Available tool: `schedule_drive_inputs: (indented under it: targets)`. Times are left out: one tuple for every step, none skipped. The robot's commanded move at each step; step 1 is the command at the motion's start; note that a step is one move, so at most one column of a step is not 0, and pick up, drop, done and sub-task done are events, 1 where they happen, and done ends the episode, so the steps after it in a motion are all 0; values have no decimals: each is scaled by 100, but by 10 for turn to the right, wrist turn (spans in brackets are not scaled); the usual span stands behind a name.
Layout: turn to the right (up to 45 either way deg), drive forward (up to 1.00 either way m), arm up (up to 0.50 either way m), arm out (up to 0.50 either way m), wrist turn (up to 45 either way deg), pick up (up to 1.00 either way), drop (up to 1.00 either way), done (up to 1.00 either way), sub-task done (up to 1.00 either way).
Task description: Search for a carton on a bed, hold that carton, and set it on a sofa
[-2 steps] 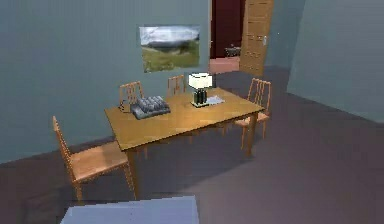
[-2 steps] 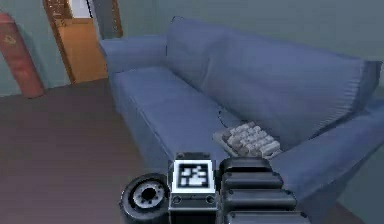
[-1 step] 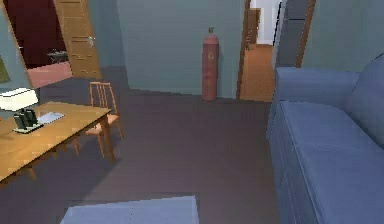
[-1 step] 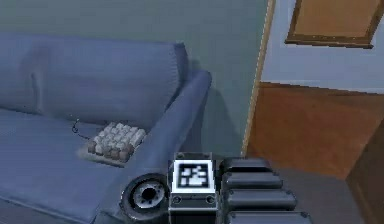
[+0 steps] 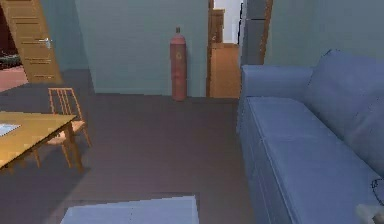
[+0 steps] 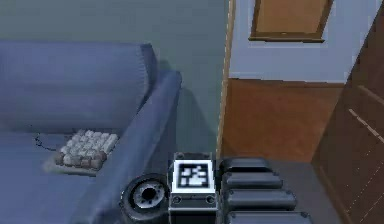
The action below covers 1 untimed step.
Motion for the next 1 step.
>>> schedule_drive_inputs:
  targets:
    - [0,100,0,0,0,0,0,0,0]
